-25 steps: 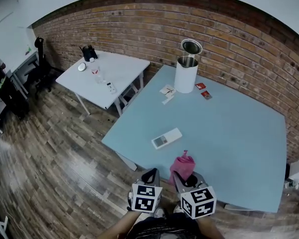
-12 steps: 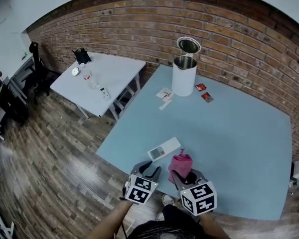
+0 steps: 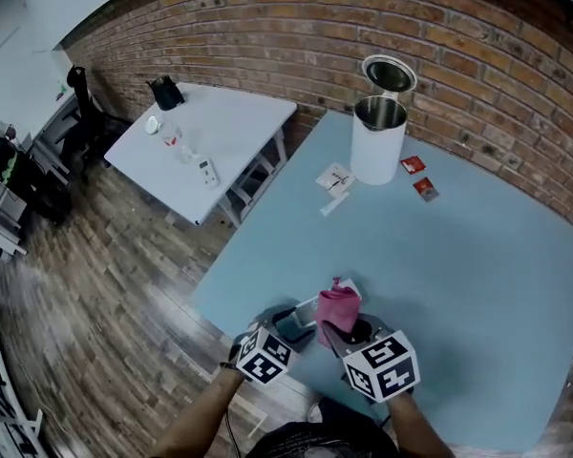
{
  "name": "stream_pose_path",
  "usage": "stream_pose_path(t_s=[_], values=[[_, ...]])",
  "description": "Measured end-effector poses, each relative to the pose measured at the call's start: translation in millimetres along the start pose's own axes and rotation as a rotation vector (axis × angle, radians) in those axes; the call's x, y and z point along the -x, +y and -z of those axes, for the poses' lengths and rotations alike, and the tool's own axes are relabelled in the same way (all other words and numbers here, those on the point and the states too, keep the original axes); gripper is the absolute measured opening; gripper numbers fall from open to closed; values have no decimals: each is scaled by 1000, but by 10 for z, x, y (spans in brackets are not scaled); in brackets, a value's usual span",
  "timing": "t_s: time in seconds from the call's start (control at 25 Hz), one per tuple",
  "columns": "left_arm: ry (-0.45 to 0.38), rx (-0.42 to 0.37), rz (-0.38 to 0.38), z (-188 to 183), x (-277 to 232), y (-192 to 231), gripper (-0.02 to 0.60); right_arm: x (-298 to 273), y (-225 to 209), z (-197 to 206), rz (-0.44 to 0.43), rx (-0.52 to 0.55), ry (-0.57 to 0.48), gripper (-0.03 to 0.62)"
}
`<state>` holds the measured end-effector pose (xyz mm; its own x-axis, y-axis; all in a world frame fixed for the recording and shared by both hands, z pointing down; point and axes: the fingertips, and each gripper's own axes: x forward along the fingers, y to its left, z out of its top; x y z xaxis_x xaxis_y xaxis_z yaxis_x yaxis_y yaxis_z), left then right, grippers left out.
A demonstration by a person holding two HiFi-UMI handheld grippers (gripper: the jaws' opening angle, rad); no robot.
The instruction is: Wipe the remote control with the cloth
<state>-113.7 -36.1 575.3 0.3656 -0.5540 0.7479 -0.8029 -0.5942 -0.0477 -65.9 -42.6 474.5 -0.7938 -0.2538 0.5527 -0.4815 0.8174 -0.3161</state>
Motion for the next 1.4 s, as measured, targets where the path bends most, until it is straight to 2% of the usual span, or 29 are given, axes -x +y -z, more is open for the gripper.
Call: stream_pose_path(t_s=[0.08, 0.12, 0.16, 0.24, 0.48, 0.56, 0.64, 0.88, 1.08, 1.4], values=[[19, -1, 21, 41, -39, 38, 280, -122, -13, -9, -35, -19, 7, 74], [29, -2, 38, 55, -60, 36, 326, -176, -25, 0, -48, -30, 11, 74], [40, -8, 56, 66, -83, 27, 345, -227, -42, 10, -59, -41, 15, 74], [69, -32, 82, 85, -129, 16, 345, -312, -71, 22, -82, -65, 22, 74], [102, -68, 143, 113, -190, -12, 336, -544, -48, 52, -164, -135, 40, 74], [97, -73, 168, 112, -197, -45, 320, -634, 0, 55, -187, -141, 45, 74], [90, -82, 191, 106, -201, -79, 277, -728, 41, 68, -193, -124, 59, 74], [85, -91, 215, 124, -207, -89, 273, -926, 59, 225, -157, -43, 130, 74], [90, -107, 237, 121, -212, -106, 273, -936, -6, 267, -106, -20, 142, 74], [86, -90, 238, 134, -211, -87, 276, -840, -345, 247, -2, -86, 106, 74]])
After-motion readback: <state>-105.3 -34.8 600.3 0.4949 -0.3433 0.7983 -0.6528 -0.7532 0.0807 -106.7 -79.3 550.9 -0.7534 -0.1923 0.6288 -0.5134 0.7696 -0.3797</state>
